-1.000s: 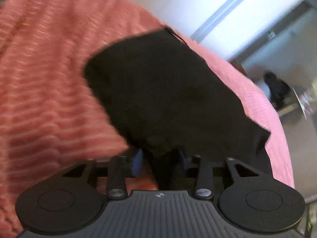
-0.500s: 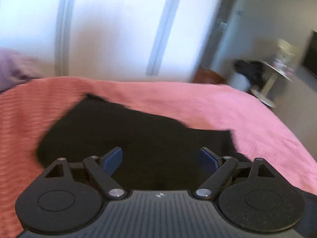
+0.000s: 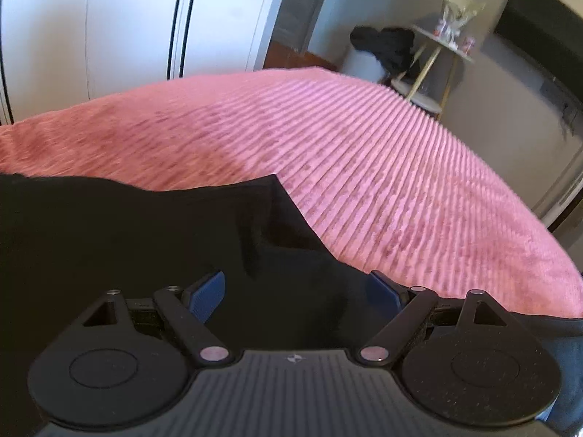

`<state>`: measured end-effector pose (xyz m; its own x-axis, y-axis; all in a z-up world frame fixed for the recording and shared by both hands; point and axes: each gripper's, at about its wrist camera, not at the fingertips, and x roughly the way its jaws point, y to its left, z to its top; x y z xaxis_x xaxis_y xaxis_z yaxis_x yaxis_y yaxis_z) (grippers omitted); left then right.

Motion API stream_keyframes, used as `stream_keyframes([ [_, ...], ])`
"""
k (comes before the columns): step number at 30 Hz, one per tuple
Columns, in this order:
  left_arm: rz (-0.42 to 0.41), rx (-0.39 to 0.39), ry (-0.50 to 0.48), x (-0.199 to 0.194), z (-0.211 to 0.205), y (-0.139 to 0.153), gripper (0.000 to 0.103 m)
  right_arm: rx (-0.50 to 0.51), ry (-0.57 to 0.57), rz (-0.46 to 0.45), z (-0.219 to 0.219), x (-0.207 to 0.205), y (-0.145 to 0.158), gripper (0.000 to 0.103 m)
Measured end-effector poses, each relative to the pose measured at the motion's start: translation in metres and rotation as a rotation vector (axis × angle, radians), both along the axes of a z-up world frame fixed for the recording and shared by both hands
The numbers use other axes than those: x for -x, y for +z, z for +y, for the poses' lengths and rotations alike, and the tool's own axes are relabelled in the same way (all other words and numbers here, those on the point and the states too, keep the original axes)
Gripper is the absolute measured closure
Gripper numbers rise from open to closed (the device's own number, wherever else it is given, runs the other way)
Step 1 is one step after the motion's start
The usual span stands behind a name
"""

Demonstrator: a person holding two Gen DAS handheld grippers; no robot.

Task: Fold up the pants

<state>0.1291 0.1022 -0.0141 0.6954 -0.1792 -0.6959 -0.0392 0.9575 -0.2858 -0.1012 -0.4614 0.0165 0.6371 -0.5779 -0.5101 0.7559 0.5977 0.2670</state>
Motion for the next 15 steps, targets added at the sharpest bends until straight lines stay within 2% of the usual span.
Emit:
stream_keyframes([
  [2,0.047,0.005,0.019,-0.018,0.002,-0.006,0.018,-0.034,0.085,0.020,0.004,-0.023,-0.005,0.051],
  [4,0.104,0.020,0.044,-0.035,0.006,-0.014,0.028,-0.095,0.155,0.054,0.003,-0.047,-0.012,0.051],
  [6,0.128,0.021,0.068,-0.042,0.009,-0.020,0.049,-0.149,0.216,0.087,0.006,-0.064,-0.016,0.051],
  [8,0.116,0.012,0.094,-0.045,0.013,-0.022,0.063,-0.216,0.284,0.100,0.015,-0.077,-0.017,0.051],
  [10,0.101,0.006,0.123,-0.047,0.016,-0.022,0.077,-0.255,0.417,0.109,0.039,-0.093,-0.018,0.052],
  [12,0.071,0.023,0.148,-0.042,0.022,-0.019,0.091,-0.183,0.599,0.134,0.085,-0.109,-0.016,0.053],
  [14,0.013,0.080,0.171,-0.031,0.036,-0.012,0.091,-0.081,0.812,0.166,0.141,-0.126,-0.016,0.050],
  [15,0.003,0.114,0.184,-0.026,0.043,-0.010,0.086,-0.044,0.901,0.178,0.165,-0.132,-0.017,0.049],
])
